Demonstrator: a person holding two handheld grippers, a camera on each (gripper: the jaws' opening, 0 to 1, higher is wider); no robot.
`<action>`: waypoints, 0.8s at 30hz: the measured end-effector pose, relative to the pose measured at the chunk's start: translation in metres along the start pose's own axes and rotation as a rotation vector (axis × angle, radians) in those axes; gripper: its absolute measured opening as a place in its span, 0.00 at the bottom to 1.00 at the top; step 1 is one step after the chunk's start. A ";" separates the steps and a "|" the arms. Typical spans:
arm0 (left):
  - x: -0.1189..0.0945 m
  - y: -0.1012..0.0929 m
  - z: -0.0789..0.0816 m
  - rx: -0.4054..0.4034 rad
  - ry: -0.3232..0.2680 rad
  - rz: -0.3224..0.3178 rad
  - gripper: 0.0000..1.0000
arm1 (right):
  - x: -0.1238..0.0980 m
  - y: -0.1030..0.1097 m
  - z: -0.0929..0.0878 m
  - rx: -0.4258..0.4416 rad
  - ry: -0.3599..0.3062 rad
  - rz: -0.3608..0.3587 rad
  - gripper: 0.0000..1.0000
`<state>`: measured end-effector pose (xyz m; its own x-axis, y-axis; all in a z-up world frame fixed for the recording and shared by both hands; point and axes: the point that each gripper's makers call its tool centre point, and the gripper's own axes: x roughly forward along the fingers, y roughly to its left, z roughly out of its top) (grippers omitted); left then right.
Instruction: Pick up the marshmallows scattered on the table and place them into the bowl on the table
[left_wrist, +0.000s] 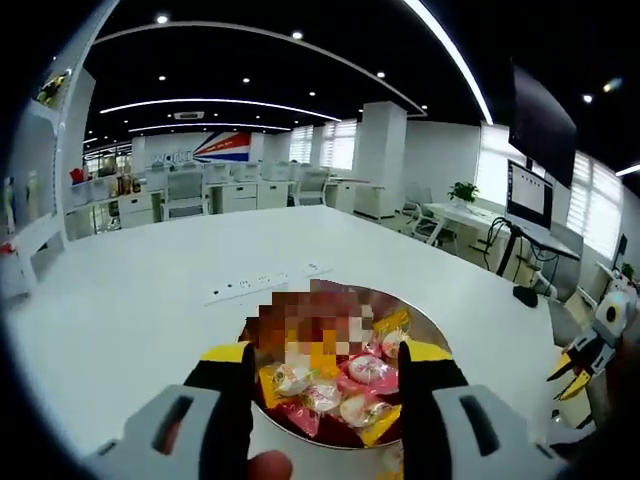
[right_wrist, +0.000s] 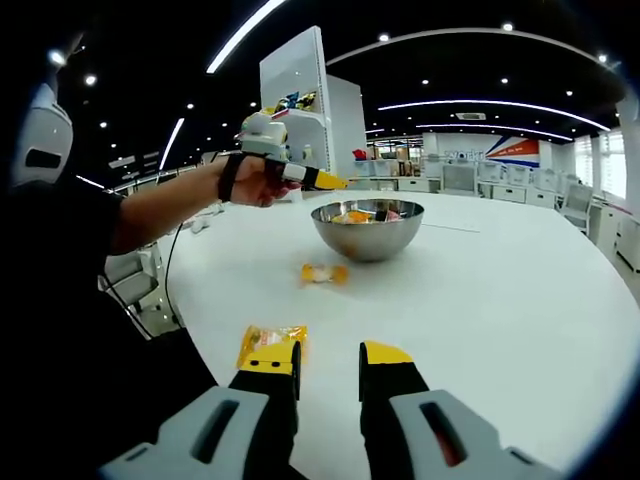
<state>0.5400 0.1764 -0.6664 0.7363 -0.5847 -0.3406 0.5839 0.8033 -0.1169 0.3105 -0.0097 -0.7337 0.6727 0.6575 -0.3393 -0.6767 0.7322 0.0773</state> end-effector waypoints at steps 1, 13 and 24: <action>-0.003 -0.001 0.000 -0.004 -0.006 -0.004 0.58 | 0.000 0.000 0.000 -0.002 0.000 0.001 0.24; -0.055 0.003 0.004 0.050 -0.087 0.012 0.60 | 0.007 0.003 0.002 -0.008 0.011 0.005 0.24; -0.107 -0.009 -0.007 0.056 -0.139 -0.008 0.62 | 0.013 0.007 0.003 -0.017 0.026 0.011 0.24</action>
<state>0.4534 0.2321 -0.6350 0.7696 -0.6041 -0.2067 0.6052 0.7934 -0.0656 0.3154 0.0048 -0.7344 0.6576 0.6605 -0.3624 -0.6892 0.7217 0.0648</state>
